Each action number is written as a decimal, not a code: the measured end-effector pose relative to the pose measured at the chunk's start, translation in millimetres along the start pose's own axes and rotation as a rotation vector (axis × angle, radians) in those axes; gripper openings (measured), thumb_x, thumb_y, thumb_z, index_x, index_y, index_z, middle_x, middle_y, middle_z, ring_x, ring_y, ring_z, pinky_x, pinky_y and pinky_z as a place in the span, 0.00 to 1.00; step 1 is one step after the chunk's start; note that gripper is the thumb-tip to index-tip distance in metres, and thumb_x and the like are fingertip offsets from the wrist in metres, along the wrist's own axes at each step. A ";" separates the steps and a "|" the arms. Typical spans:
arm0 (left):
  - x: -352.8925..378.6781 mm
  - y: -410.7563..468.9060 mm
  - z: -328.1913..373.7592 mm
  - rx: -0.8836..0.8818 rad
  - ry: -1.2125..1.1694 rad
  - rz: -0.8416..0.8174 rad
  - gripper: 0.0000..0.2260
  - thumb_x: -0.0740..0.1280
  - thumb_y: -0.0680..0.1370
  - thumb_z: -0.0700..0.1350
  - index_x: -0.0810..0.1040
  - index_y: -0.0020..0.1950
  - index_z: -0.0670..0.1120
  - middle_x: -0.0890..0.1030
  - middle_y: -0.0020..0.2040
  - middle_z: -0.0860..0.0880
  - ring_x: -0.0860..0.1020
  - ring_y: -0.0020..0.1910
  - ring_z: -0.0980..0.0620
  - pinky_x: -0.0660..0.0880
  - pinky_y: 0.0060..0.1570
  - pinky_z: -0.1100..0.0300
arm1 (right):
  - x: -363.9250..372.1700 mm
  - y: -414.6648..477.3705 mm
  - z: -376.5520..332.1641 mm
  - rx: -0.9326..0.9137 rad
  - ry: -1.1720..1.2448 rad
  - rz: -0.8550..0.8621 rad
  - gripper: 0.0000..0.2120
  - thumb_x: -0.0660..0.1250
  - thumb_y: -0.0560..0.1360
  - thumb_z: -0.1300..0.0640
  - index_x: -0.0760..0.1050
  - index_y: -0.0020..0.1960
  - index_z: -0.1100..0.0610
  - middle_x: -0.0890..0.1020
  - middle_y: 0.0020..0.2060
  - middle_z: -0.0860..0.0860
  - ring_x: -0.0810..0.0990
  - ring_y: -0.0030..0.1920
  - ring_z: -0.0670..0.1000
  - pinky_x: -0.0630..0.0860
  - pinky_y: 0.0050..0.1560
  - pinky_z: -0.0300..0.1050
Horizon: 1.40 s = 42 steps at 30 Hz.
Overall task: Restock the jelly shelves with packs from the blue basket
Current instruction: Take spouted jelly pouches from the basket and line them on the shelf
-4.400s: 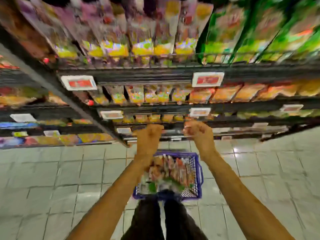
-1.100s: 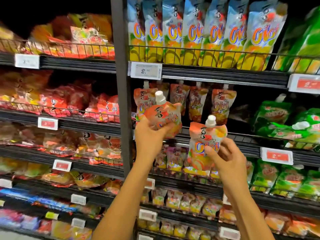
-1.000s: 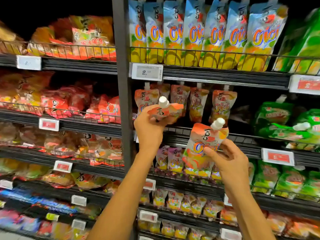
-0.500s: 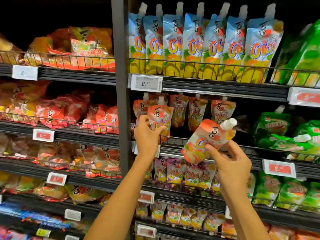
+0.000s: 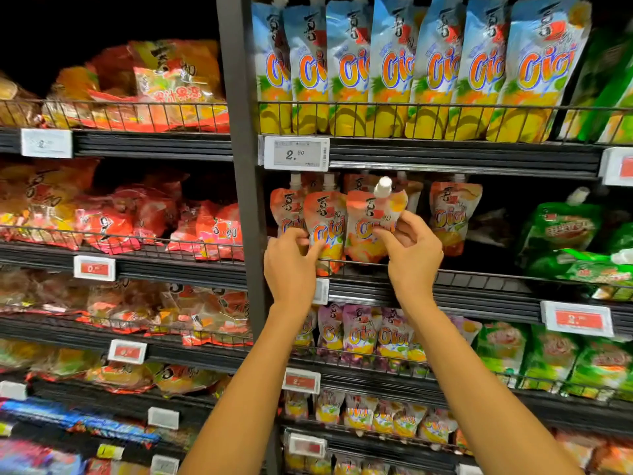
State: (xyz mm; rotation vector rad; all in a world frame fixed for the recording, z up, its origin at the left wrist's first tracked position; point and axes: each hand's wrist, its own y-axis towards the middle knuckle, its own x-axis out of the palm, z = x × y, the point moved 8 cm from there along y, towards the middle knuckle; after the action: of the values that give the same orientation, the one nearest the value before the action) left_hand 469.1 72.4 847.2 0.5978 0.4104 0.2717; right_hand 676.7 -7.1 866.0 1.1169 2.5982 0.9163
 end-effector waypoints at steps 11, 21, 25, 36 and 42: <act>-3.3 -5.1 -0.8 -0.017 0.123 0.043 0.13 0.71 0.76 0.56 0.82 0.55 0.50 0.85 0.46 0.55 0.81 0.50 0.50 0.73 0.40 0.56 | 22.7 16.7 23.2 0.120 -0.335 -0.120 0.22 0.64 0.78 0.62 0.61 0.28 0.55 0.67 0.24 0.48 0.63 0.27 0.45 0.61 0.25 0.36; -0.5 -7.0 -3.2 -0.032 0.167 0.067 0.12 0.70 0.76 0.57 0.81 0.55 0.53 0.84 0.46 0.57 0.81 0.48 0.52 0.75 0.40 0.55 | 35.6 14.9 17.2 0.120 -0.523 -0.332 0.18 0.60 0.81 0.60 0.67 0.32 0.57 0.74 0.31 0.51 0.72 0.34 0.51 0.62 0.29 0.39; -0.4 -10.9 -1.7 -0.034 0.162 0.067 0.12 0.70 0.76 0.56 0.78 0.56 0.53 0.82 0.47 0.57 0.79 0.47 0.54 0.74 0.39 0.55 | 23.8 6.0 18.4 0.122 -0.460 -0.285 0.12 0.60 0.81 0.62 0.77 0.61 0.64 0.82 0.57 0.58 0.79 0.56 0.53 0.72 0.49 0.29; 39.9 -72.2 10.8 -0.064 -0.365 -0.208 0.06 0.66 0.80 0.46 0.75 0.42 0.49 0.72 0.31 0.54 0.68 0.29 0.60 0.67 0.32 0.66 | -54.9 -52.6 23.2 0.132 -0.034 -0.156 0.11 0.64 0.78 0.65 0.81 0.50 0.51 0.86 0.42 0.49 0.84 0.48 0.46 0.81 0.50 0.39; 82.2 -157.8 -20.1 -0.219 -0.429 -0.437 0.08 0.62 0.81 0.41 0.77 0.43 0.43 0.76 0.35 0.46 0.72 0.33 0.55 0.68 0.34 0.67 | -120.8 -112.1 94.3 0.413 -0.062 -0.105 0.10 0.64 0.77 0.67 0.81 0.48 0.55 0.86 0.40 0.51 0.85 0.44 0.49 0.82 0.48 0.43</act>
State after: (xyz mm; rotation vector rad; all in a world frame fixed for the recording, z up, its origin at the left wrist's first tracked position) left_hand 553.2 -13.5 714.5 0.3253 0.0857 -0.2275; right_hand 730.2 -107.1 713.8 1.0584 2.8364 0.3222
